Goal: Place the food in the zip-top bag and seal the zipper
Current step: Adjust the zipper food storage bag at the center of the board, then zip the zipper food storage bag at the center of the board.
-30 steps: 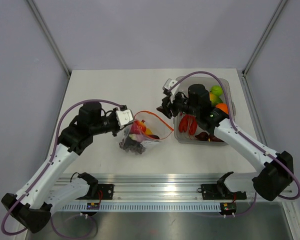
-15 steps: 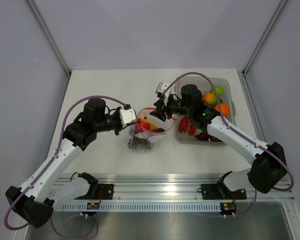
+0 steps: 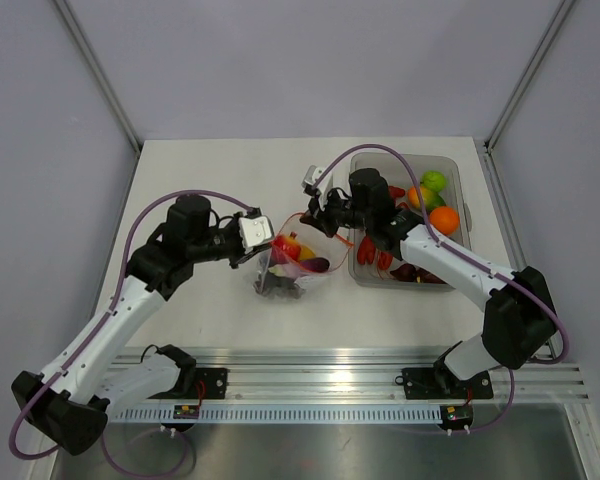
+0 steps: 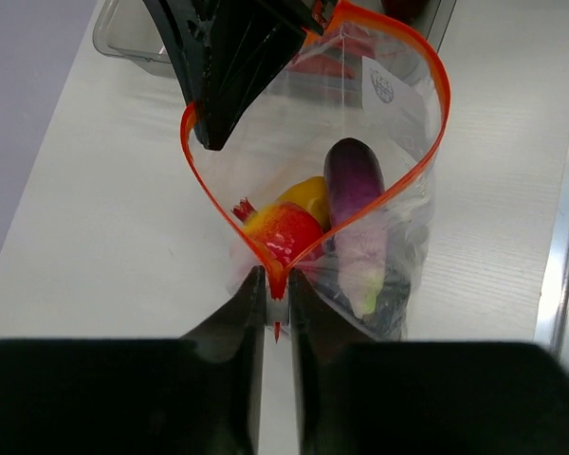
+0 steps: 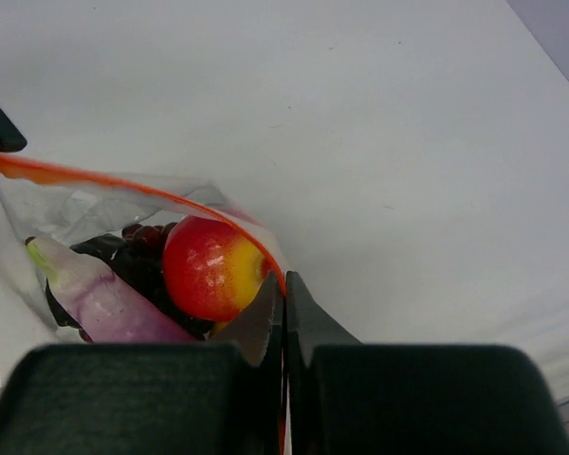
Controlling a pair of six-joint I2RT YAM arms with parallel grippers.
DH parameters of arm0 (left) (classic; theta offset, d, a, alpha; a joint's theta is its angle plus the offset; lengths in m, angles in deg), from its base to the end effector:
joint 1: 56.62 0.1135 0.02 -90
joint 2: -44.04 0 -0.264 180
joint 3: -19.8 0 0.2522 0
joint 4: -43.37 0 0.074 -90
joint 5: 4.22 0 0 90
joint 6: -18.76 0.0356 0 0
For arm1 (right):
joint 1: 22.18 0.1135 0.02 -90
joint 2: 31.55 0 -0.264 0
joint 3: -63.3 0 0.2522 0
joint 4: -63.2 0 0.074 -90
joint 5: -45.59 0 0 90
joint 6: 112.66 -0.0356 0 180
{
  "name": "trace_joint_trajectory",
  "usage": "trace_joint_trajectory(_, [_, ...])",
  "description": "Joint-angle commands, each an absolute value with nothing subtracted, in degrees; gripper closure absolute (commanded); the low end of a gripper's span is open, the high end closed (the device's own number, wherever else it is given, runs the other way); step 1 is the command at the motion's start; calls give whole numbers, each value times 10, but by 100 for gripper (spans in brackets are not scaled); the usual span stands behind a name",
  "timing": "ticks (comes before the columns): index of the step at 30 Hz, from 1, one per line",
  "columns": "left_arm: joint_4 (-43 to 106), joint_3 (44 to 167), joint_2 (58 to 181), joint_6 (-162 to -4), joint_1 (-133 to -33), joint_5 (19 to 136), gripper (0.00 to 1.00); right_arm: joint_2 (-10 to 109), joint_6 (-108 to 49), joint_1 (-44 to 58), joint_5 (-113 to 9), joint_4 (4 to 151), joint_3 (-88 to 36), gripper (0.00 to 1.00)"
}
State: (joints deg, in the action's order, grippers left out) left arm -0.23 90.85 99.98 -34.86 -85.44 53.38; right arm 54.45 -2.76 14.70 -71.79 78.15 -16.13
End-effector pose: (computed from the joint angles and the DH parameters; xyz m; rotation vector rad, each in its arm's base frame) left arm 0.1722 -0.1165 0.3483 1.3625 1.4917 -0.4990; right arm 0.2704 0.2234 0.3093 -1.2007 1.5478 0.6598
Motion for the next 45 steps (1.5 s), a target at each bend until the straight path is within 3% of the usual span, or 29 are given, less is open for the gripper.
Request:
trace_joint_trajectory(1, [50, 938, 993, -337, -849, 511, 72, 526, -28, 153, -702, 736, -175, 100])
trace_joint_trajectory(7, [72, 922, 975, -371, -804, 509, 47, 515, -45, 145, -719, 696, -151, 100])
trace_joint_trajectory(8, [89, 910, 957, -390, -793, 507, 35, 519, -46, 144, -722, 696, -151, 100])
trace_joint_trajectory(13, [206, 813, 880, -450, -753, 530, 23, 524, -66, 139, -746, 683, -151, 100])
trace_joint_trajectory(19, [192, 751, 861, -436, -745, 500, 27, 530, -74, 138, -757, 678, -153, 100])
trace_joint_trajectory(32, [146, 772, 964, -393, -721, 339, 33, 534, -80, 132, -784, 706, -158, 100])
trace_joint_trajectory(45, [199, 744, 990, -389, -720, 295, 42, 544, -91, 125, -794, 705, -168, 100])
